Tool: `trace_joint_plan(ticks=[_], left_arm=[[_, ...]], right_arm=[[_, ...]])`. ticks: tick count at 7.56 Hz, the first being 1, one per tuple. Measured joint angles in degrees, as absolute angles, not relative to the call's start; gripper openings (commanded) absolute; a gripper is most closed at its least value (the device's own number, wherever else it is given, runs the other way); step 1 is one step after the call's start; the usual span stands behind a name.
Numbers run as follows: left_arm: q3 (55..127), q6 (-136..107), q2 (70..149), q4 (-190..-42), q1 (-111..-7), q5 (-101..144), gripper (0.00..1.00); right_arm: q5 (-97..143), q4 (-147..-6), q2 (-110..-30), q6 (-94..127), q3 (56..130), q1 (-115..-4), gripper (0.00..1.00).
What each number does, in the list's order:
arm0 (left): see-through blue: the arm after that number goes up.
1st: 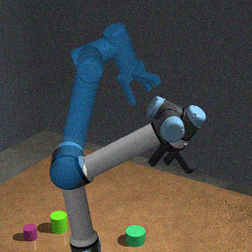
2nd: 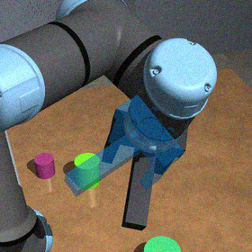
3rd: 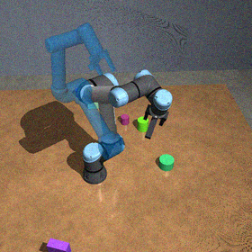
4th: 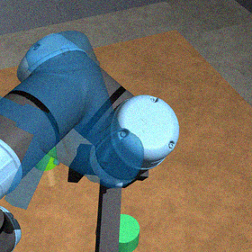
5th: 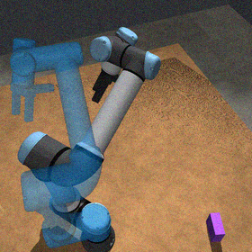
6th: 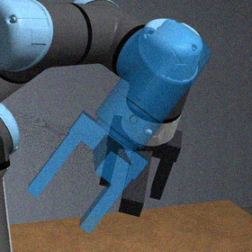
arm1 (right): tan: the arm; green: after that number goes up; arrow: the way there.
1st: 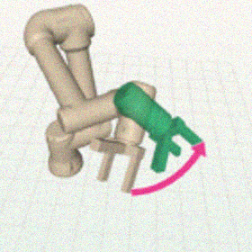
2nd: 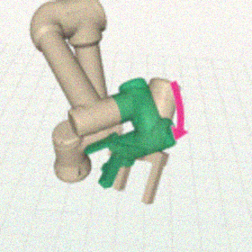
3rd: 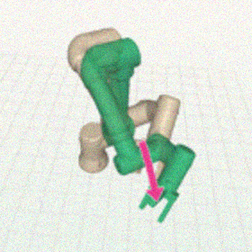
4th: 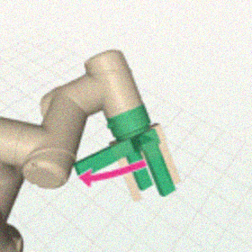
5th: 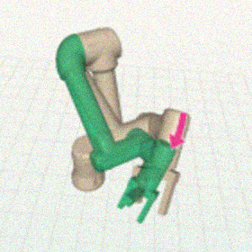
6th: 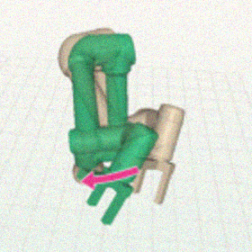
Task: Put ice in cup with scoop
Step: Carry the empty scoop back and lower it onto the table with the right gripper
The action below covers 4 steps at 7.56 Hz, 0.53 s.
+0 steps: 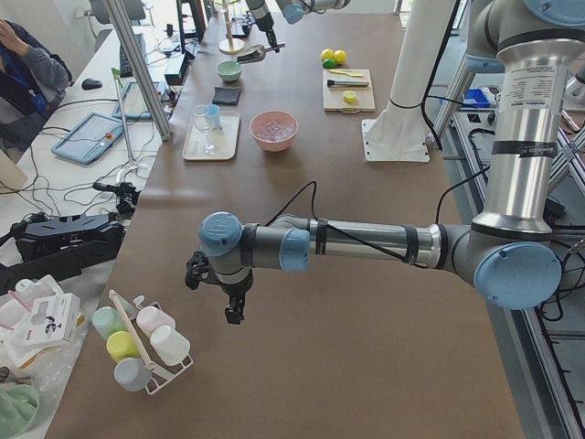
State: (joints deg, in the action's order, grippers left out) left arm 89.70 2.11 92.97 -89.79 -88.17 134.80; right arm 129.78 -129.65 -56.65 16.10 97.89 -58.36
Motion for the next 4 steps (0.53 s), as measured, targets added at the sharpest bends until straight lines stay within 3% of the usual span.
trace_joint_plan(ticks=[4], left_arm=[[89.8,2.3,93.0,-89.8,-87.4,134.8,0.98]], right_arm=[[128.4,-114.4,-69.8,31.4,102.8,-51.4,0.0]])
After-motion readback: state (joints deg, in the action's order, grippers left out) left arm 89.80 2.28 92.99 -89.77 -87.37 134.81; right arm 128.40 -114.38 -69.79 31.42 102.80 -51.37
